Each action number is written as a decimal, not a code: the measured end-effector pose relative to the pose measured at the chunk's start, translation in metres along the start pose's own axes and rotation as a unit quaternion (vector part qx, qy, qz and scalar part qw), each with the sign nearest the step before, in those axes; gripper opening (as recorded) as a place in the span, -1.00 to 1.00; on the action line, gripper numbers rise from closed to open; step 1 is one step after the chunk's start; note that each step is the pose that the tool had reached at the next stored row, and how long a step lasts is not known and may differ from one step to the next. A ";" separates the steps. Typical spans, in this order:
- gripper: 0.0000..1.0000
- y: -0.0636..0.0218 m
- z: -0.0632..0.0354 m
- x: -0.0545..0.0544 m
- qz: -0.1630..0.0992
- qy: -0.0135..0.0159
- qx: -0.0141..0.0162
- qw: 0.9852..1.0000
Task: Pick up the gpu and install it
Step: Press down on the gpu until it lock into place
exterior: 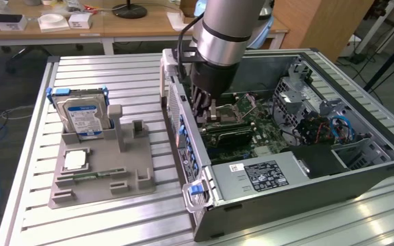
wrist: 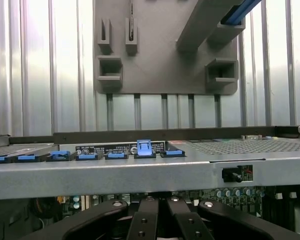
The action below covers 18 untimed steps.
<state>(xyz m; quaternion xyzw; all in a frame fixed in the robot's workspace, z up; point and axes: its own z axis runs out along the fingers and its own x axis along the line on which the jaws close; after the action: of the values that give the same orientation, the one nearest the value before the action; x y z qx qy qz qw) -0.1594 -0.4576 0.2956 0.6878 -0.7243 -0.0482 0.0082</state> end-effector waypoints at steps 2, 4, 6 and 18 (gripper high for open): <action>-0.79 -0.0052 0.0011 0.000 0.000 -0.002 0.001 1.000; -0.79 -0.0116 -0.0009 -0.001 0.000 -0.002 0.000 1.000; -0.79 -0.0195 -0.0014 -0.001 0.000 -0.003 0.000 1.000; -0.79 -0.0545 -0.0040 -0.003 0.000 -0.005 -0.001 1.000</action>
<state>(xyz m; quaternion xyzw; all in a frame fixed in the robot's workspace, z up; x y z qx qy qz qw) -0.1047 -0.4577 0.2954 0.6879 -0.7239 -0.0525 0.0055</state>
